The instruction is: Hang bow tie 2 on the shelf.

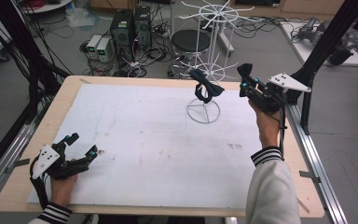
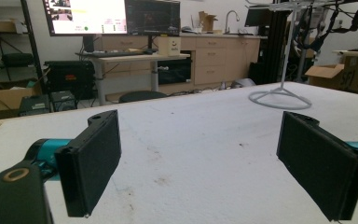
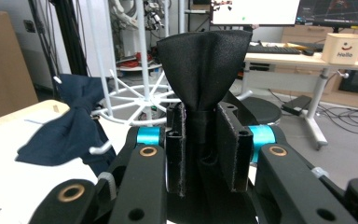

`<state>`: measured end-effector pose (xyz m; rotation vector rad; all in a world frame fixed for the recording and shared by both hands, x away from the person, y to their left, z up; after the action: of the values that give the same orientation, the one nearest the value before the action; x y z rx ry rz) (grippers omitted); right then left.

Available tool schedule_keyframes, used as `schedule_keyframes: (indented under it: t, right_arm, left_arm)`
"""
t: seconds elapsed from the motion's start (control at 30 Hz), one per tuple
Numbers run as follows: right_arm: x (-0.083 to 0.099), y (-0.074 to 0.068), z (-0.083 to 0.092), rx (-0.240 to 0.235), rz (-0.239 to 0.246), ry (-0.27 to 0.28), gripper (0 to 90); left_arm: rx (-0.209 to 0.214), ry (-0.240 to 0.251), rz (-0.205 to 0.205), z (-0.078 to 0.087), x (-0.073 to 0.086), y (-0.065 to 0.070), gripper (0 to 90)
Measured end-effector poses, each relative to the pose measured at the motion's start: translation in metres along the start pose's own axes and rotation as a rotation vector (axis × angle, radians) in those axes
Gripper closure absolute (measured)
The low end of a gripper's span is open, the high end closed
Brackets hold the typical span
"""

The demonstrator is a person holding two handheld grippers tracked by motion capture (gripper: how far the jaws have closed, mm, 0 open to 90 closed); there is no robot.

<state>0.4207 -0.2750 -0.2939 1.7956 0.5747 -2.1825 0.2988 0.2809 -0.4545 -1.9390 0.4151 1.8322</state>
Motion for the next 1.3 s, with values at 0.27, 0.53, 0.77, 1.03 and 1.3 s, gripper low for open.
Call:
schedule_keyframes:
  t: [0.27,0.53,0.77,1.03,1.3]
  right_arm:
    - [-0.003,-0.009,-0.008,-0.027,0.0,0.002,74.3]
    - [-0.003,-0.014,-0.014,-0.057,-0.004,0.005,74.3]
    - [-0.004,-0.017,-0.019,-0.073,-0.01,0.002,74.3]
    - [-0.009,-0.025,-0.025,-0.093,-0.007,-0.007,74.2]
    - [-0.008,-0.026,-0.031,-0.086,0.005,-0.031,73.5]
  left_arm:
    - [0.0,0.0,0.0,0.0,0.0,0.0,14.2]
    - [0.0,0.0,0.001,0.0,0.0,0.0,14.2]
    - [-0.001,0.0,0.002,0.0,0.0,0.0,14.2]
    - [0.0,0.0,0.001,0.0,0.0,0.0,14.2]
    - [-0.002,0.004,0.001,0.0,0.0,0.0,14.2]
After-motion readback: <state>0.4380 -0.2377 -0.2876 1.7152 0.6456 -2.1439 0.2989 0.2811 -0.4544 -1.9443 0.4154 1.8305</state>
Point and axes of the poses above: each handheld gripper's, and its own axes: z roughly backward along the jaws, x roughly out of its underside, y roughly to its right, the point moved 4 cm from there along -z, roughly forward along the jaws, and after that the axes turned 7 degrees about -z, right-handed, at the moved point
